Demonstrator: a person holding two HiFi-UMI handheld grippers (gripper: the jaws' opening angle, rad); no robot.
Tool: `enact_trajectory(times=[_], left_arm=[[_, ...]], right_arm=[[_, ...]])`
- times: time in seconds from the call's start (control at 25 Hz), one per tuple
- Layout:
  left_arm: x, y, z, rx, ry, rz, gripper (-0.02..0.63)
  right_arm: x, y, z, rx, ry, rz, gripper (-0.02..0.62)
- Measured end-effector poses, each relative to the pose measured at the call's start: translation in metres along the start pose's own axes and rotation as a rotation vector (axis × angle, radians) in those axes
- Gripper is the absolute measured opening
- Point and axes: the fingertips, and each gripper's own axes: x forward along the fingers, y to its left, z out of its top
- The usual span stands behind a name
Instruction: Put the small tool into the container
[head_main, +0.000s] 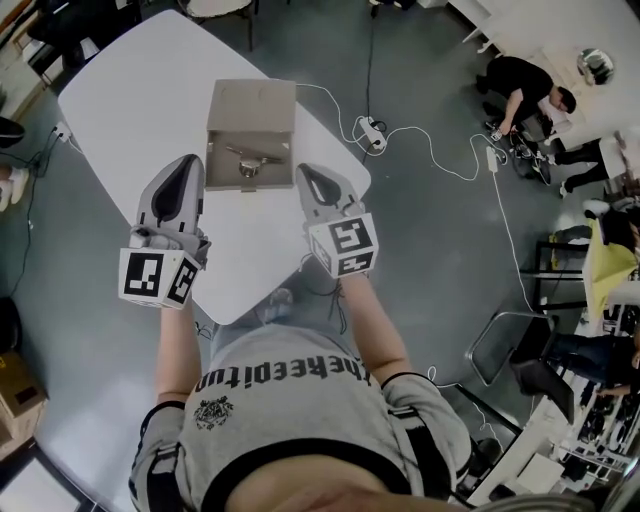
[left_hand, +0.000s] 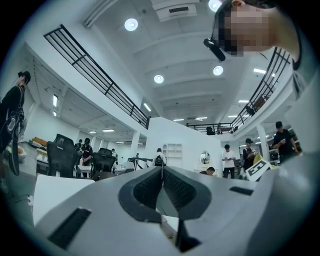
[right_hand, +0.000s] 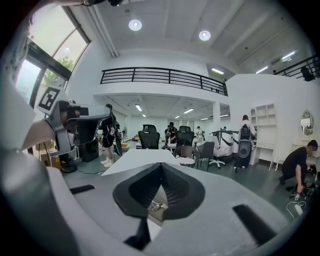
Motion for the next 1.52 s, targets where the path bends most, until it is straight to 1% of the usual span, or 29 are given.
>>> enact_trajectory(times=[0.28,0.8,0.96,1.12,1.32,1.52], left_arm=[[-0.001,-0.02,0.01,0.007,-0.014,-0.005,0.014],[-0.012,-0.049,0.016,0.008,-0.05,-0.008,0.014],[-0.014,-0.056,0.016,0.015,-0.075,-0.013,0.014],[-0.015,-0.065,0.018,0.011,-0.05,-0.001,0.014],[-0.015,-0.074,0.018,0.02,-0.09,-0.014,0.014],[-0.019,-0.086,0.021,0.016,-0.087,-0.013,0.014]], right_arm=[[-0.032,-0.011,0.026,0.009,-0.058,-0.035,-0.002],[-0.093,-0.026,0.058,0.014,-0.157,-0.095,-0.005],[-0.109,-0.031,0.066,0.012,-0.186,-0.111,-0.005],[-0.123,-0.035,0.07,0.006,-0.212,-0.12,-0.005],[-0.14,-0.043,0.074,0.003,-0.238,-0.15,-0.006],[-0.158,-0.047,0.081,-0.014,-0.27,-0.176,-0.006]])
